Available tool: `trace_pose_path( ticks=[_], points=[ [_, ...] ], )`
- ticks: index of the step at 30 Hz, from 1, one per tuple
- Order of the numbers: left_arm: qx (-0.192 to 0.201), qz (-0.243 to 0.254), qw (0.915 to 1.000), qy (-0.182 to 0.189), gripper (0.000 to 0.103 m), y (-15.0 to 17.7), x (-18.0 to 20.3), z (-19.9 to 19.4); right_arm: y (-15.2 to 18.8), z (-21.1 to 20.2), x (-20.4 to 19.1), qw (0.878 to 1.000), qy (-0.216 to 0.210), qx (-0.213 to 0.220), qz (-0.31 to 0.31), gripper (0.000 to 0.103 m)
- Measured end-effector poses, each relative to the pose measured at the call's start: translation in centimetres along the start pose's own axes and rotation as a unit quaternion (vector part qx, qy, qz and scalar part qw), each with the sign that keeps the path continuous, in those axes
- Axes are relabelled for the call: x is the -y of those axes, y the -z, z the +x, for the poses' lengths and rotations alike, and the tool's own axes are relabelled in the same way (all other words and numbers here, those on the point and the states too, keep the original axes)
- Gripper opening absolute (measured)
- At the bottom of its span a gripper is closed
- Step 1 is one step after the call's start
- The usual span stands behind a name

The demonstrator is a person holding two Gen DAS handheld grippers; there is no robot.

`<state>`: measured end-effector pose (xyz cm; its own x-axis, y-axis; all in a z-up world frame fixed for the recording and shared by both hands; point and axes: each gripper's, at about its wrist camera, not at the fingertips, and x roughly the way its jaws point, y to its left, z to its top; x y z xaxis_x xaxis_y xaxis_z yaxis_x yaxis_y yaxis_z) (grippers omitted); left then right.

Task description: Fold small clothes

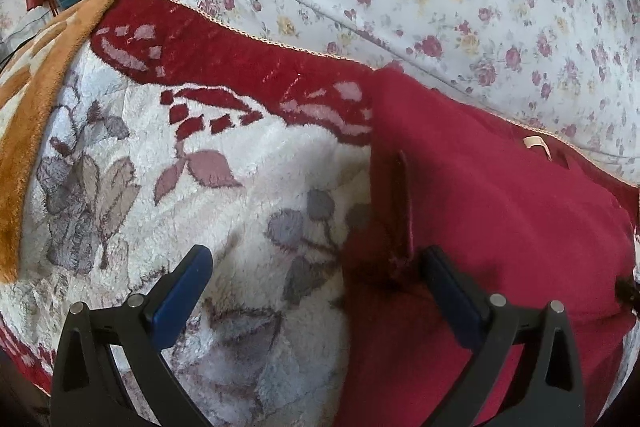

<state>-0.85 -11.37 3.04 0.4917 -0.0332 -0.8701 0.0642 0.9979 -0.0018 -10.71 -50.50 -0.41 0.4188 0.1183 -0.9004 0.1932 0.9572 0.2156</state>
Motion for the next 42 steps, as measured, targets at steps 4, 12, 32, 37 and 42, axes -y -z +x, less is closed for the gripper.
trace_pose_path(
  ticks=[4, 12, 32, 37, 42],
  points=[
    [0.010, 0.023, 0.9997, -0.004, 0.103, 0.9, 0.1, -1.5, 1.4, -4.2, 1.4, 1.000, -0.016, 0.020, 0.007, 0.060],
    [0.026, 0.033, 0.9987, 0.030, 0.103, 4.5, -0.4, -5.9, 6.7, -10.6, 2.8, 0.996, -0.081, 0.028, -0.004, 0.077],
    [-0.020, -0.018, 0.9983, 0.052, 0.103, 16.5, -5.7, -9.9, 12.2, -7.6, -0.7, 0.996, -0.030, 0.046, -0.072, 0.006],
    [-0.014, -0.006, 0.9988, 0.046, 0.103, 17.7, -5.8, -10.7, 14.0, -9.6, -0.9, 0.995, -0.065, 0.037, -0.065, 0.013],
    [-0.025, 0.008, 0.9979, 0.059, 0.103, 18.7, -5.8, -10.6, 18.5, -11.0, -1.4, 0.989, -0.110, -0.014, -0.101, 0.059]
  ],
)
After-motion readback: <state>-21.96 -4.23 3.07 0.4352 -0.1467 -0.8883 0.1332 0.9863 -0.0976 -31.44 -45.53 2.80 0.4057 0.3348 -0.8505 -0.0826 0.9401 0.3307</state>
